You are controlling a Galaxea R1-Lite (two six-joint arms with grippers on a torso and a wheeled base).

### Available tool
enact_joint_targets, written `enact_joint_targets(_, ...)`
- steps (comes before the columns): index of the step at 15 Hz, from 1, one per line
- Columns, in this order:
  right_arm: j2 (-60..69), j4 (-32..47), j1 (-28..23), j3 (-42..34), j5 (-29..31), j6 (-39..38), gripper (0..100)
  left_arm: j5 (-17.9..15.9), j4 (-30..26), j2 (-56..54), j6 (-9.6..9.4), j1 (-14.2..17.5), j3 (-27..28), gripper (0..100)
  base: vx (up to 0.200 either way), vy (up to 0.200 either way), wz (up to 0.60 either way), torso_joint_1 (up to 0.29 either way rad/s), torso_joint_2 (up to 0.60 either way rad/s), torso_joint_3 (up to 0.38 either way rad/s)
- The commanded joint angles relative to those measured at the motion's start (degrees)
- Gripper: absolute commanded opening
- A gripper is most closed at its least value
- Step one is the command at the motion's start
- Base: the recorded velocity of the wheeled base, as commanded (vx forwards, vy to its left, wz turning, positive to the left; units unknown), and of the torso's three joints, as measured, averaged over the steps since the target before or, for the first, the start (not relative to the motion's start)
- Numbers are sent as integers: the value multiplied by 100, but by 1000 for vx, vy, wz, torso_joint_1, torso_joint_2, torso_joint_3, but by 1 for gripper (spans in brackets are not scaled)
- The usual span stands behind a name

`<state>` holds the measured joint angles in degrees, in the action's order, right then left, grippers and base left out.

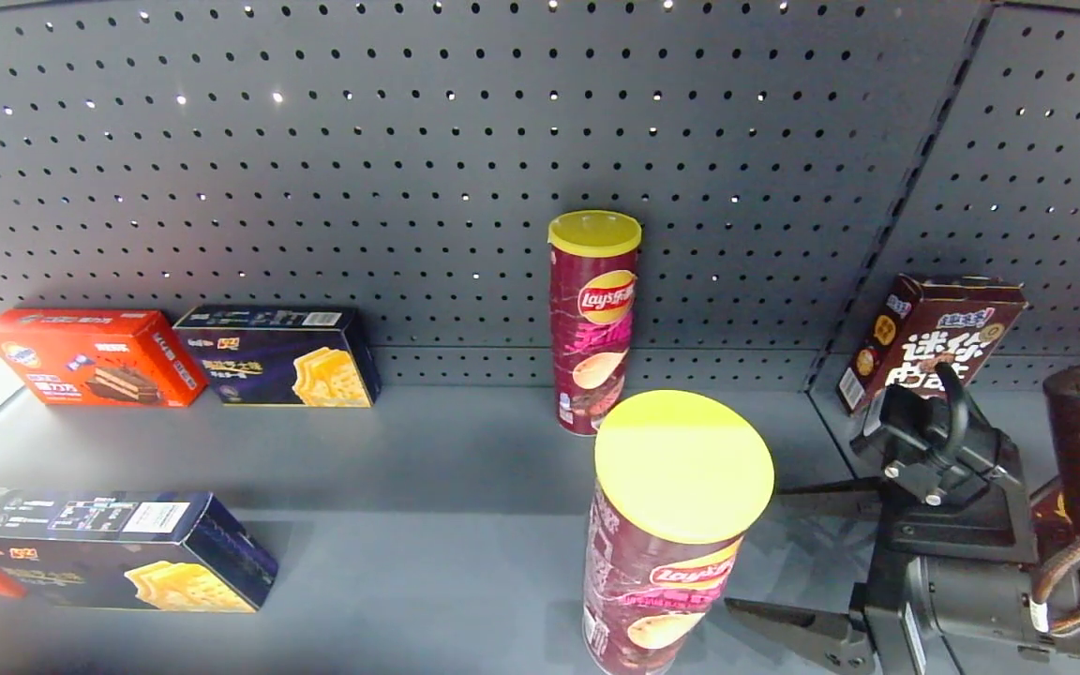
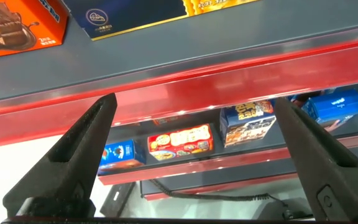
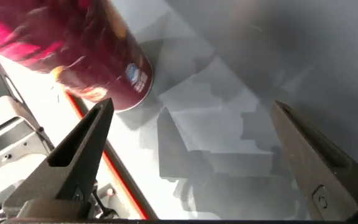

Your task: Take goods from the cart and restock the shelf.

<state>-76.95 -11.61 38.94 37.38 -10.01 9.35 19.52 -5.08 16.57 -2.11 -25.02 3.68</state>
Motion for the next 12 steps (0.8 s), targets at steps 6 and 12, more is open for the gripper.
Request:
enact_joint_targets(6, -40, 0, 228, 33, -10, 5, 100, 8, -1, 13, 9, 5, 1, 100, 0, 0, 0, 0, 0, 0)
enact_joint_targets(12, -339, 0, 351, 244, -10, 5, 100, 8, 7, 13, 149, 14, -8, 100, 0, 0, 0, 0, 0, 0)
